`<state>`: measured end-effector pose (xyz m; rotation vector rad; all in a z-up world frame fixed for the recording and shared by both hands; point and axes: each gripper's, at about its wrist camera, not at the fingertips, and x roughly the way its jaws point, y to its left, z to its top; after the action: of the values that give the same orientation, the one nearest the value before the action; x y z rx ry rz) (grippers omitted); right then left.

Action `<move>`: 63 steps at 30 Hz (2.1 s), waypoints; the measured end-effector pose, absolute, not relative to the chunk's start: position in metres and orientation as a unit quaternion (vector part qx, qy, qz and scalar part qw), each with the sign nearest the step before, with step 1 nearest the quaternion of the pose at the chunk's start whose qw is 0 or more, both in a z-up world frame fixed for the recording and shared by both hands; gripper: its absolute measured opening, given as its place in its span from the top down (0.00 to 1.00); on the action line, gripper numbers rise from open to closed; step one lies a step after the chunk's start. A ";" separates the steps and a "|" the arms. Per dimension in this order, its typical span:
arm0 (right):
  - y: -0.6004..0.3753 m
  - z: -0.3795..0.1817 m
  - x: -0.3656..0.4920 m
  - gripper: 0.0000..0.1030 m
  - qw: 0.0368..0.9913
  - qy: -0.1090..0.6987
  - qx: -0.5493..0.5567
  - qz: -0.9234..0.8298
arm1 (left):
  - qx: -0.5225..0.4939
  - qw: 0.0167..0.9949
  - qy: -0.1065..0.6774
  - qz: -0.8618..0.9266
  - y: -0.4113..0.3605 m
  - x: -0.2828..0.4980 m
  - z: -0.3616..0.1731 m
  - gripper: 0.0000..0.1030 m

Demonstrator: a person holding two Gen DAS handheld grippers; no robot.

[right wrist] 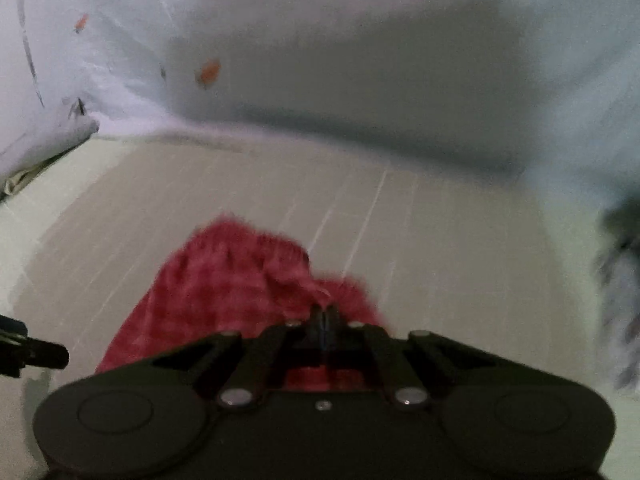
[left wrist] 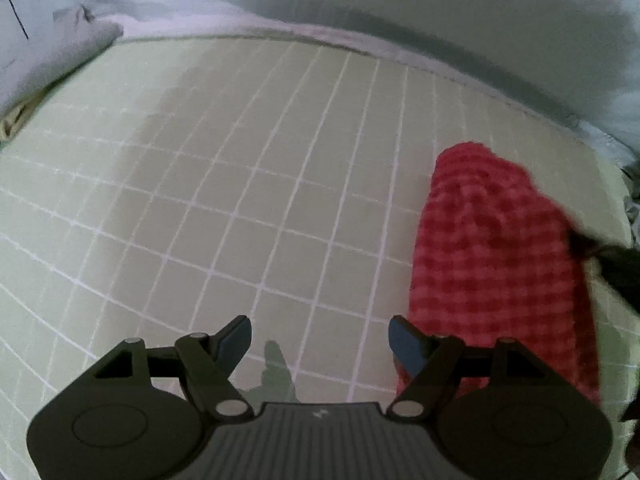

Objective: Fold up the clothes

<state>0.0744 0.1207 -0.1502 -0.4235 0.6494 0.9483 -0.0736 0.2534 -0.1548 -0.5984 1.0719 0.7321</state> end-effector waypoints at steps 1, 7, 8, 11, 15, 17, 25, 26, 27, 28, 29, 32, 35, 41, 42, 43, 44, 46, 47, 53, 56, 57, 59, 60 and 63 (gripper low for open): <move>0.116 -0.143 0.070 1.00 0.828 0.284 -0.203 0.439 | -0.277 0.753 0.494 0.335 0.253 -0.074 -0.158 0.26; 0.098 -0.163 0.097 0.98 0.841 0.348 -0.178 0.375 | -0.293 0.746 0.499 0.330 0.252 -0.077 -0.167 0.26; 0.097 -0.169 0.105 0.92 0.837 0.371 -0.170 0.364 | -0.293 0.747 0.499 0.327 0.251 -0.077 -0.165 0.26; 0.074 -0.163 0.104 0.49 0.836 0.402 -0.127 0.351 | -0.284 0.762 0.490 0.315 0.244 -0.080 -0.155 0.26; 0.033 -0.161 0.077 0.30 0.820 0.437 -0.110 0.353 | -0.288 0.774 0.482 0.295 0.231 -0.092 -0.145 0.24; 0.011 -0.166 0.062 0.17 0.806 0.467 -0.095 0.351 | -0.287 0.776 0.484 0.285 0.223 -0.097 -0.143 0.23; -0.059 -0.186 0.006 0.02 0.785 0.512 -0.087 0.339 | -0.276 0.778 0.502 0.258 0.169 -0.125 -0.151 0.23; -0.066 -0.188 0.000 0.02 0.783 0.514 -0.088 0.339 | -0.275 0.778 0.504 0.257 0.163 -0.128 -0.153 0.23; -0.072 -0.190 -0.006 0.02 0.780 0.516 -0.094 0.341 | -0.274 0.777 0.506 0.255 0.157 -0.131 -0.156 0.23; -0.078 -0.193 -0.012 0.02 0.777 0.518 -0.099 0.343 | -0.272 0.777 0.507 0.254 0.152 -0.134 -0.158 0.23; -0.083 -0.196 -0.018 0.02 0.775 0.519 -0.105 0.345 | -0.271 0.777 0.509 0.253 0.146 -0.137 -0.161 0.23; -0.089 -0.197 -0.037 0.00 0.779 0.503 -0.150 0.343 | -0.268 0.776 0.514 0.249 0.128 -0.146 -0.169 0.23; -0.088 -0.202 -0.054 0.00 0.783 0.493 -0.187 0.331 | -0.265 0.775 0.519 0.245 0.111 -0.155 -0.176 0.23; -0.087 -0.196 -0.059 0.12 0.780 0.493 -0.180 0.342 | -0.239 0.782 0.521 0.244 0.088 -0.165 -0.181 0.39; -0.086 -0.194 -0.062 0.18 0.780 0.483 -0.184 0.353 | -0.227 0.785 0.522 0.244 0.083 -0.166 -0.181 0.51; -0.085 -0.191 -0.066 0.35 0.780 0.472 -0.190 0.363 | -0.215 0.787 0.524 0.245 0.079 -0.167 -0.183 0.66; -0.084 -0.189 -0.070 0.59 0.781 0.465 -0.192 0.371 | -0.218 0.788 0.524 0.240 0.078 -0.168 -0.183 0.75; -0.083 -0.185 -0.074 0.94 0.778 0.463 -0.189 0.381 | -0.235 0.788 0.522 0.227 0.079 -0.172 -0.182 0.95; -0.083 -0.184 -0.075 0.96 0.774 0.468 -0.184 0.384 | -0.240 0.789 0.520 0.224 0.080 -0.172 -0.178 0.96; -0.093 -0.145 -0.069 0.96 0.790 0.449 -0.156 0.388 | -0.258 0.811 0.474 0.225 0.088 -0.167 -0.134 0.96; -0.093 -0.123 -0.055 0.96 0.804 0.431 -0.125 0.391 | -0.237 0.832 0.444 0.232 0.091 -0.156 -0.106 0.96; -0.092 -0.116 -0.047 0.96 0.808 0.426 -0.113 0.392 | -0.235 0.837 0.436 0.233 0.094 -0.153 -0.099 0.96; -0.086 -0.107 -0.029 0.96 0.815 0.421 -0.088 0.389 | -0.234 0.844 0.422 0.235 0.101 -0.144 -0.088 0.96; -0.085 -0.105 -0.019 0.96 0.816 0.423 -0.076 0.387 | -0.233 0.846 0.417 0.235 0.105 -0.139 -0.084 0.96; -0.072 -0.097 0.009 0.96 0.817 0.426 -0.038 0.387 | -0.233 0.853 0.404 0.236 0.119 -0.126 -0.072 0.96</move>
<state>0.0089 -0.0718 -0.0969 -0.0818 0.9091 0.8240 -0.1257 0.1192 -0.0722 -0.4897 0.8491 0.4957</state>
